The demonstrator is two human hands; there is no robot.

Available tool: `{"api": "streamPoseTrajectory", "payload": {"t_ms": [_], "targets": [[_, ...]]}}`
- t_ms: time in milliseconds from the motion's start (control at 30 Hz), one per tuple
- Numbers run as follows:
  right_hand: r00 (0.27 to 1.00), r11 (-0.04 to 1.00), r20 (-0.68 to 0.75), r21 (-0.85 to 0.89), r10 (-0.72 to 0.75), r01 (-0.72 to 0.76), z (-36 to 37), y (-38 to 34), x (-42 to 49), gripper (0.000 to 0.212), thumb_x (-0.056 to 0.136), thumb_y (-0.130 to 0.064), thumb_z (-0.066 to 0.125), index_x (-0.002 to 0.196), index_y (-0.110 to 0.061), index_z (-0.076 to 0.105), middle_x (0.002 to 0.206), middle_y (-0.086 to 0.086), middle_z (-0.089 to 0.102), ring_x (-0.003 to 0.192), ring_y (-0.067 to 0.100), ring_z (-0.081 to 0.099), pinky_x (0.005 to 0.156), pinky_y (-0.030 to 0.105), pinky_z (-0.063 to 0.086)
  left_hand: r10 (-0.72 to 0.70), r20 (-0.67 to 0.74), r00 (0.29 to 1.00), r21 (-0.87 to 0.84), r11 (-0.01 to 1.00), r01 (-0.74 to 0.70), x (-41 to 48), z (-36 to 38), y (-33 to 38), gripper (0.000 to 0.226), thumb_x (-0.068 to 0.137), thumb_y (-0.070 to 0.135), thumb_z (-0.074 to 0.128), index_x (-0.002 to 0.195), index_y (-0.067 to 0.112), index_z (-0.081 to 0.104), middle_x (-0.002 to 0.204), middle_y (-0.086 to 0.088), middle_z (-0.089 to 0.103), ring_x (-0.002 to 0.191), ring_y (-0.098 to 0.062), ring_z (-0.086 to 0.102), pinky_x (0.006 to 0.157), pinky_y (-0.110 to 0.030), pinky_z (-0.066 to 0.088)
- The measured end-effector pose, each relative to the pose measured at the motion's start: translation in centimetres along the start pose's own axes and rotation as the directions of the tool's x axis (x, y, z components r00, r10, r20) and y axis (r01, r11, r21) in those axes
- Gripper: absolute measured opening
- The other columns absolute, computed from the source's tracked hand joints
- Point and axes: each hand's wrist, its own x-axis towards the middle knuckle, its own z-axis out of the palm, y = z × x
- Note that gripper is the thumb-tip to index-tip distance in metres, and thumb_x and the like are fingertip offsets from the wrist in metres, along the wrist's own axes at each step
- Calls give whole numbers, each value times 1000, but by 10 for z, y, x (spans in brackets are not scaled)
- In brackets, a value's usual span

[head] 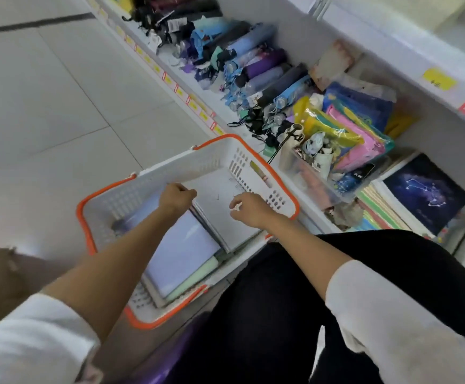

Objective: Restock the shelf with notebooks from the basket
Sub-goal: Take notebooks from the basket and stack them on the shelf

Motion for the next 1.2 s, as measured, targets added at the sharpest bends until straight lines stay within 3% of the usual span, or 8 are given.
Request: {"api": "streamPoseTrajectory", "payload": {"t_ms": [200, 333, 500, 600, 767, 900, 1100, 1200], "targets": [[991, 998, 118, 4, 60, -60, 60, 6, 19, 27, 91, -18, 62, 117, -10, 62, 136, 9, 51, 118, 26, 55, 99, 37, 47, -254, -117, 960, -107, 964, 242, 7, -32, -100, 43, 86, 13, 61, 54, 13, 34, 53, -9, 37, 52, -23, 38, 57, -33, 35], [987, 995, 134, 29, 87, -91, 73, 7, 30, 38, 92, -18, 59, 129, -10, 54, 141, 9, 44, 124, 26, 49, 101, 32, 41, -484, -122, 867, -175, 870, 461, -4, -31, -147, 27, 89, 15, 55, 66, 15, 42, 89, -16, 53, 77, -27, 55, 60, -31, 52], [977, 987, 154, 41, 149, -157, 76, 16, 43, 48, 95, -12, 51, 142, -8, 41, 148, 12, 39, 125, 27, 49, 103, 34, 42, -557, -39, 830, -142, 825, 547, -3, 4, -156, 20, 90, 9, 59, 74, 11, 48, 99, -14, 48, 86, -22, 50, 69, -26, 45], [953, 970, 215, 73, 214, -234, 79, 30, 47, 49, 94, -14, 52, 142, -8, 41, 145, 12, 43, 122, 26, 51, 96, 30, 43, -589, -74, 805, -245, 793, 557, 0, 22, -149, 16, 87, 3, 61, 76, 1, 50, 87, -15, 45, 65, -24, 44, 45, -20, 38], [943, 962, 214, 40, 257, -271, 86, 47, 58, 72, 90, -22, 64, 150, -7, 27, 151, 11, 33, 130, 27, 43, 98, 28, 38, -673, -103, 733, -389, 705, 593, 11, 30, -145, 16, 85, 7, 62, 90, -3, 50, 94, -15, 45, 71, -23, 45, 58, -29, 34], [940, 977, 268, -82, 211, -196, 90, 52, 61, 97, 83, -34, 74, 153, -9, 12, 159, 9, 16, 143, 27, 25, 115, 37, 26, -731, -149, 666, -418, 657, 627, 12, 25, -155, 60, 80, 18, 71, 130, -4, 46, 128, -19, 53, 111, -32, 58, 87, -36, 52], [946, 986, 300, -147, 124, -83, 74, 54, 64, 81, 82, -29, 73, 149, -15, 29, 149, 9, 38, 132, 28, 42, 104, 35, 37, -754, 33, 656, -651, 482, 586, 13, 17, -169, 56, 84, 12, 73, 133, -4, 50, 131, -19, 58, 111, -28, 60, 98, -44, 49], [934, 993, 336, -29, 120, -117, 61, 47, 64, 74, 82, -16, 70, 148, -22, 36, 147, 8, 43, 127, 27, 49, 102, 34, 42, -706, -45, 707, -681, 540, 495, 11, 11, -167, 45, 85, 6, 71, 127, 0, 56, 124, -18, 62, 107, -34, 62, 94, -49, 51]]}}
